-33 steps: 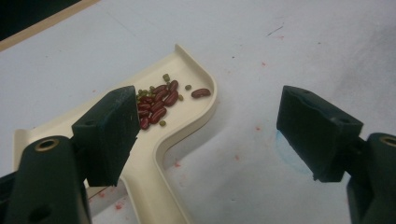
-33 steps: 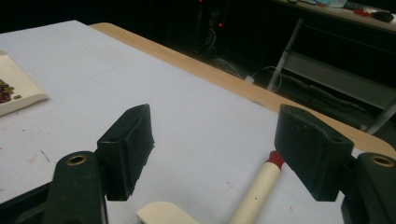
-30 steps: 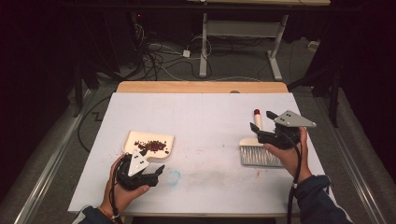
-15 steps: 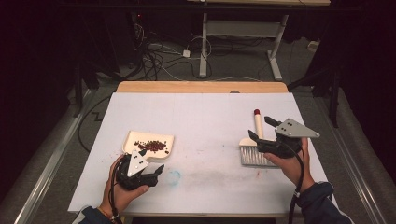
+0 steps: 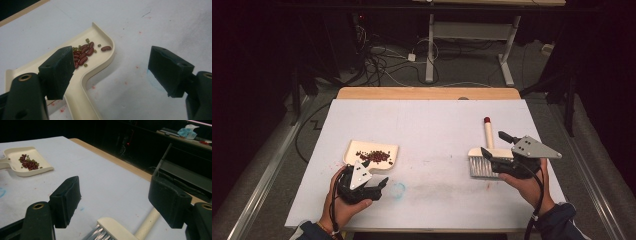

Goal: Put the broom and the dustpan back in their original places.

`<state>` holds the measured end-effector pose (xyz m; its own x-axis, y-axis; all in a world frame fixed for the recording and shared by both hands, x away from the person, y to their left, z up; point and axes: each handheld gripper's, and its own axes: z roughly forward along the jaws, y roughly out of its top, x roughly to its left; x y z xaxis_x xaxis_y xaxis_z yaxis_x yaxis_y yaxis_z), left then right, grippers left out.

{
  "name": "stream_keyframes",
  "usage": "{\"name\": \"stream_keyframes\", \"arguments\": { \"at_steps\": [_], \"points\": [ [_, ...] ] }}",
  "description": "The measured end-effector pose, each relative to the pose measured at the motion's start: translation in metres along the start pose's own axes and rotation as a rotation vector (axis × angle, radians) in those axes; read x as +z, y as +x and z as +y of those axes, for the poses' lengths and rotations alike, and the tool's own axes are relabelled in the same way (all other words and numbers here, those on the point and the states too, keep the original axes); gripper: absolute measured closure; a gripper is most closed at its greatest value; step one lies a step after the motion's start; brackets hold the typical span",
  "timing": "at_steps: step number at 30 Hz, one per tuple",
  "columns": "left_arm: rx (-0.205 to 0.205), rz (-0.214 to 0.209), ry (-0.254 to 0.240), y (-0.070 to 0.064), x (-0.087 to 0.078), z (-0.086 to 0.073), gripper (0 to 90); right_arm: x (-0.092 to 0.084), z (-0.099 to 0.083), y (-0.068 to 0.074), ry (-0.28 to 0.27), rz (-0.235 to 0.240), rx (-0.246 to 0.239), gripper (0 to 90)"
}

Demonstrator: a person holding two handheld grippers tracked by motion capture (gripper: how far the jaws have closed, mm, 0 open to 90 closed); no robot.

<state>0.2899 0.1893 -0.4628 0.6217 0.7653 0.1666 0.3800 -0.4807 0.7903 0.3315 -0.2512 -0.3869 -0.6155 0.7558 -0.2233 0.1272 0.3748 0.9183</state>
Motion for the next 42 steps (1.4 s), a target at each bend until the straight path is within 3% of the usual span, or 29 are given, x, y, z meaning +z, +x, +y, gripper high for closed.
{"name": "stream_keyframes", "arguments": {
  "at_steps": [8, 16, 22, 29, 32, 42],
  "points": [
    [0.011, 0.010, -0.002, -0.001, 0.000, 0.000, 21.0, -0.005, -0.011, 0.003, 0.009, -0.002, -0.034, 25.0],
    [0.023, 0.004, 0.002, -0.003, 0.001, 0.001, 21.0, -0.012, -0.027, 0.005, 0.013, -0.001, -0.018, 21.5],
    [0.042, 0.007, -0.003, -0.003, 0.002, 0.001, 21.0, -0.014, -0.045, 0.010, 0.029, 0.006, 0.000, 20.0],
    [0.070, 0.008, -0.005, -0.008, 0.004, 0.001, 21.0, -0.018, -0.071, 0.023, 0.069, 0.008, -0.025, 21.1],
    [0.079, 0.002, -0.007, -0.010, 0.006, 0.002, 20.9, -0.020, -0.079, 0.025, 0.069, 0.035, -0.013, 21.0],
    [0.092, 0.002, -0.013, -0.013, 0.005, 0.003, 20.9, -0.023, -0.079, 0.027, 0.067, 0.023, -0.018, 21.3]
  ]
}}
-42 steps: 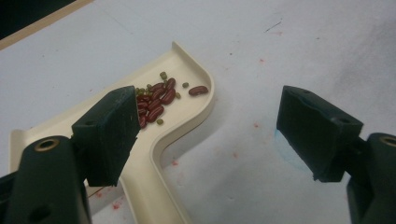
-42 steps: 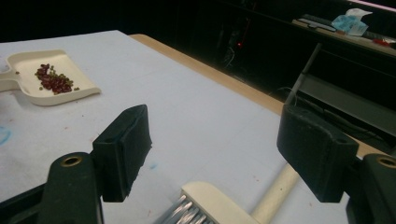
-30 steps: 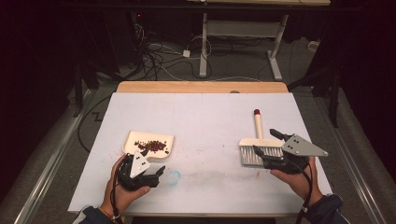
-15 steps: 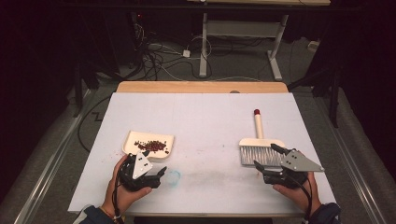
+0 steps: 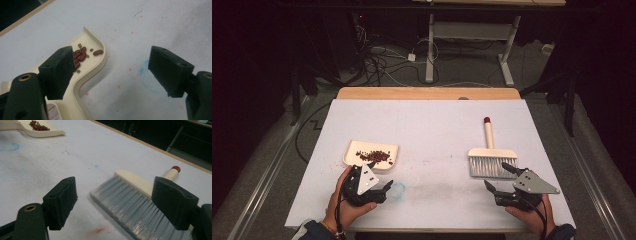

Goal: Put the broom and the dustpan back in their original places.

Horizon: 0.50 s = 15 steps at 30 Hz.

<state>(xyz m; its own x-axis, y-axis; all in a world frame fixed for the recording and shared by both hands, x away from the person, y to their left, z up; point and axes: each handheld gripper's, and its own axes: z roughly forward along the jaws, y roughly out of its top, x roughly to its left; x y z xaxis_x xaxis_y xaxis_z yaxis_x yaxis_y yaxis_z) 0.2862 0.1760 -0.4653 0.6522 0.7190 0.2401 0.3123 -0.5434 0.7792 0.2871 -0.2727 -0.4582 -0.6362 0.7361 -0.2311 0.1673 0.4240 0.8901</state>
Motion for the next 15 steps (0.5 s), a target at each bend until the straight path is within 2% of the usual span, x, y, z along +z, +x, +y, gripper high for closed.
{"name": "stream_keyframes", "arguments": {
  "at_steps": [7, 15],
  "points": [
    [0.008, -0.003, -0.008, -0.0008, -0.0028, -0.0008, 20.9, -0.0034, 0.0021, 0.0015, -0.007, -0.015, -0.015, 21.6],
    [0.004, 0.001, -0.006, 0.0010, -0.0030, -0.0011, 20.9, -0.0043, 0.0025, -0.0013, -0.014, -0.025, -0.007, 21.9]
  ]
}}
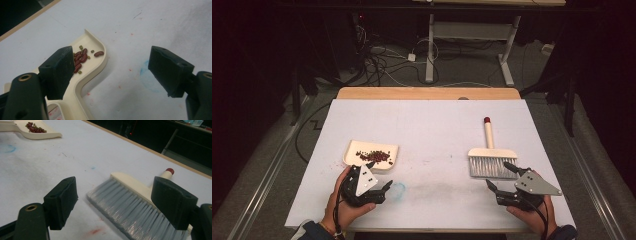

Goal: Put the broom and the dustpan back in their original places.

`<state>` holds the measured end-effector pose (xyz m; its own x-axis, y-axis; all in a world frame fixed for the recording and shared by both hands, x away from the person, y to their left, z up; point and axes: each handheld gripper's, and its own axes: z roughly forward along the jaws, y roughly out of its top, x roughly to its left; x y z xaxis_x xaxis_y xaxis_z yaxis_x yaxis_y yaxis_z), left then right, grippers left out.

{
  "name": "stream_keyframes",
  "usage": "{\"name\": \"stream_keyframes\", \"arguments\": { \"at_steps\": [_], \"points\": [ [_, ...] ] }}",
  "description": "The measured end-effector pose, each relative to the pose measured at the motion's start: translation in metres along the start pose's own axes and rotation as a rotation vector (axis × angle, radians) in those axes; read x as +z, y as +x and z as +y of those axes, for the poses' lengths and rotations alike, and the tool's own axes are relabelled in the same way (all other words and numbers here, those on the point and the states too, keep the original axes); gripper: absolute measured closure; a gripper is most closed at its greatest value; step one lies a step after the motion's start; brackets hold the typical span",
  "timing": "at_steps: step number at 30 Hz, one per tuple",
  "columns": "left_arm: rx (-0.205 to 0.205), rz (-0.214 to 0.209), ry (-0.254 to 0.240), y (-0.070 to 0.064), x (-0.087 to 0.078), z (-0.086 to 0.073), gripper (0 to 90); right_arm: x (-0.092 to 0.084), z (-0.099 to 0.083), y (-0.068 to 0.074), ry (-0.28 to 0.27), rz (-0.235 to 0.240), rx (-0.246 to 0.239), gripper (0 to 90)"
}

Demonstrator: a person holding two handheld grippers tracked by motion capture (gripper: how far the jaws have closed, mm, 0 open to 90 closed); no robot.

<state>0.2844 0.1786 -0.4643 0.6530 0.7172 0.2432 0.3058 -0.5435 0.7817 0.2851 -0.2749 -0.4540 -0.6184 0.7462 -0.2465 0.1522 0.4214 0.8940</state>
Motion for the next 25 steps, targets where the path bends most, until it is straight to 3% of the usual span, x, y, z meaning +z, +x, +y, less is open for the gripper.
{"name": "stream_keyframes", "arguments": {
  "at_steps": [25],
  "points": [
    [0.004, 0.007, 0.018, -0.0002, 0.0026, 0.0022, 20.4, 0.0003, 0.0014, 0.0012, -0.001, 0.003, -0.023, 21.1]
  ]
}}
